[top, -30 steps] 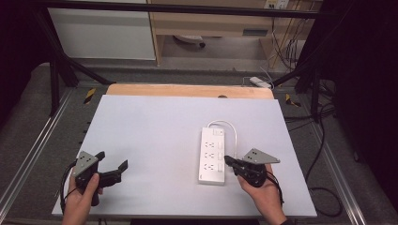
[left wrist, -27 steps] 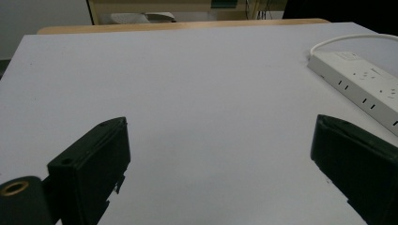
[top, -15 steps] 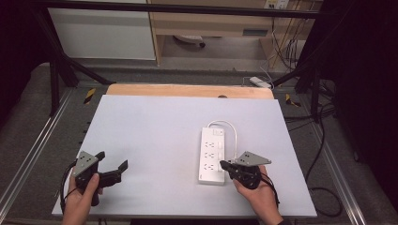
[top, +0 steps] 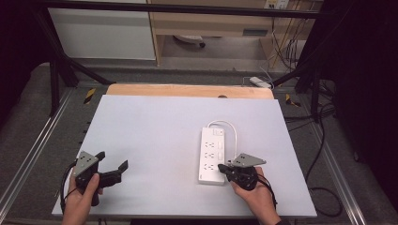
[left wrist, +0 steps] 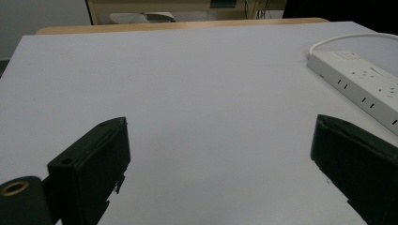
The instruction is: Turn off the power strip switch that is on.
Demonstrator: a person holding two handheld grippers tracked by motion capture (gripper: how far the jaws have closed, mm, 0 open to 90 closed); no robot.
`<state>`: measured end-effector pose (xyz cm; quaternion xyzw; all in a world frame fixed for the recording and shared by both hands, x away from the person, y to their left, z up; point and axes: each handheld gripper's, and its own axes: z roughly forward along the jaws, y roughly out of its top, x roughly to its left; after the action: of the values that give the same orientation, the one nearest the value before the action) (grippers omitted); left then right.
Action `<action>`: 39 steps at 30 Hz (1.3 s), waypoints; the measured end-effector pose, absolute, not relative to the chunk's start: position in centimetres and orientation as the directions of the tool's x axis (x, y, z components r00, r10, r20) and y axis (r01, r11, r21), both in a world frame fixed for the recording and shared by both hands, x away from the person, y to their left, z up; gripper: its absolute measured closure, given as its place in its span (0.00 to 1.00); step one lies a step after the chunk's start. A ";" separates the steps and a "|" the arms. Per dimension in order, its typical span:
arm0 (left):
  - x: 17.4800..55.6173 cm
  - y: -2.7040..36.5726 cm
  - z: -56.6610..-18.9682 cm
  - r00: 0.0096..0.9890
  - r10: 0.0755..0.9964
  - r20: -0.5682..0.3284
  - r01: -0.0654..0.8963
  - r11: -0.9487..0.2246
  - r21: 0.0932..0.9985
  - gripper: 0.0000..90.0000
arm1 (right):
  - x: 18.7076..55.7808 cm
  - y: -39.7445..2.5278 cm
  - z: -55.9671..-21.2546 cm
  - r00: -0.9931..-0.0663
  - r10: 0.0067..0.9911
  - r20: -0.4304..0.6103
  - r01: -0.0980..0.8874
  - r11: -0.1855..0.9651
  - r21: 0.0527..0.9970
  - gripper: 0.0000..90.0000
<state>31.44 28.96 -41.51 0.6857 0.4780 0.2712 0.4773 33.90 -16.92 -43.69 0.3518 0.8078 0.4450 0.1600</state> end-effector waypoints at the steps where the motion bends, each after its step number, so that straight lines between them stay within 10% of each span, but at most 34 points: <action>1: 31.4 29.0 -41.5 0.396 0.914 -0.084 0.397 -0.088 0.914 0.06 | 33.9 -16.9 -43.7 -0.701 0.711 0.055 0.426 0.356 0.832 1.00; 39: 31.4 28.8 -41.5 0.406 0.911 -0.073 0.398 -0.104 0.911 0.06 | 34.0 -16.8 -44.5 -0.699 0.714 0.044 0.421 0.361 0.832 1.00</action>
<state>31.43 28.77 -41.54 0.6918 0.4731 0.2709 0.4735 34.03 -16.76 -44.46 0.3509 0.8082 0.4432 0.1652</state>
